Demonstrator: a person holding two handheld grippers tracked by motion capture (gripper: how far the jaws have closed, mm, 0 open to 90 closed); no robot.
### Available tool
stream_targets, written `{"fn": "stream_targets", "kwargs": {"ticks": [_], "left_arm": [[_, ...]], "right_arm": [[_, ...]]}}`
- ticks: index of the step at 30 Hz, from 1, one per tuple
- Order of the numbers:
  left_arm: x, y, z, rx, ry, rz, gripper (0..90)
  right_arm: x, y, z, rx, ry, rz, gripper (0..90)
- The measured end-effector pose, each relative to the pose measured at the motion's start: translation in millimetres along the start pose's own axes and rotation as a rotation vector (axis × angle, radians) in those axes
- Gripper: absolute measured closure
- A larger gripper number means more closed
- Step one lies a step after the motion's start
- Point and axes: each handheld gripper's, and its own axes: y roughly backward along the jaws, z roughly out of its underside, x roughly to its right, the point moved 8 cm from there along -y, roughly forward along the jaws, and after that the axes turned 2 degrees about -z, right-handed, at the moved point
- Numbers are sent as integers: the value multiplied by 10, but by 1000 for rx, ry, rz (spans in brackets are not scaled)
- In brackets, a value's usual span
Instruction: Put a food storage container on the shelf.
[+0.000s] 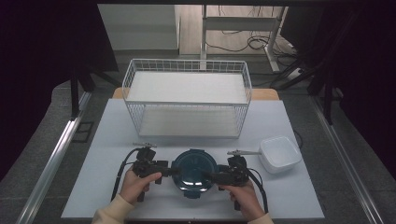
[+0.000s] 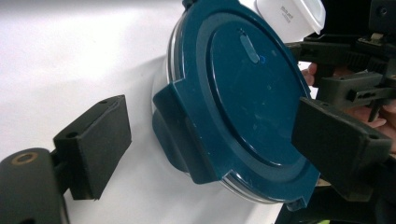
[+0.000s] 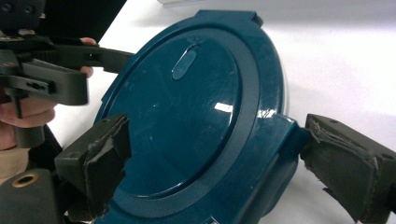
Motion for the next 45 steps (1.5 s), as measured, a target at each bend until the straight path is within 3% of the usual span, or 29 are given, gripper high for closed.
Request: {"fn": "stream_targets", "kwargs": {"ticks": [4, 6, 7, 11, 12, 14, 19, 21, 24, 29, 32, 45], "left_arm": [[-47, -38, 25, -16, 24, -4, 120], [-66, -57, 36, -25, 63, 28, 124], [-66, -57, 36, -25, 63, 28, 127], [-56, -112, 70, -52, 84, 44, 150], [-27, -140, 84, -64, 95, 73, 157], [2, -164, 98, -75, 104, 92, 182], [23, -171, 119, -77, 115, 68, 234], [22, -170, 119, -69, 124, 68, 249], [4, -147, 118, -53, 167, 84, 282], [9, -136, 125, -53, 171, 82, 291], [26, -106, 127, -45, 170, 78, 312], [39, -44, 149, -32, 192, 85, 359]], "right_arm": [[8, -32, 33, -17, -2, -1, 84], [20, -51, 56, -28, -7, -2, 85], [20, -51, 56, -28, -7, -2, 85], [35, -88, 93, -44, -50, -24, 91], [30, -105, 107, -49, -68, -40, 112], [25, -117, 114, -49, -89, -55, 119], [53, -92, 109, -56, -155, -57, 171], [57, -79, 107, -56, -160, -57, 193], [77, -49, 96, -45, -188, -62, 235], [94, -34, 92, -33, -207, -72, 266], [115, -1, 84, -11, -246, -91, 312], [72, 63, 66, 43, -265, -78, 380]]}}
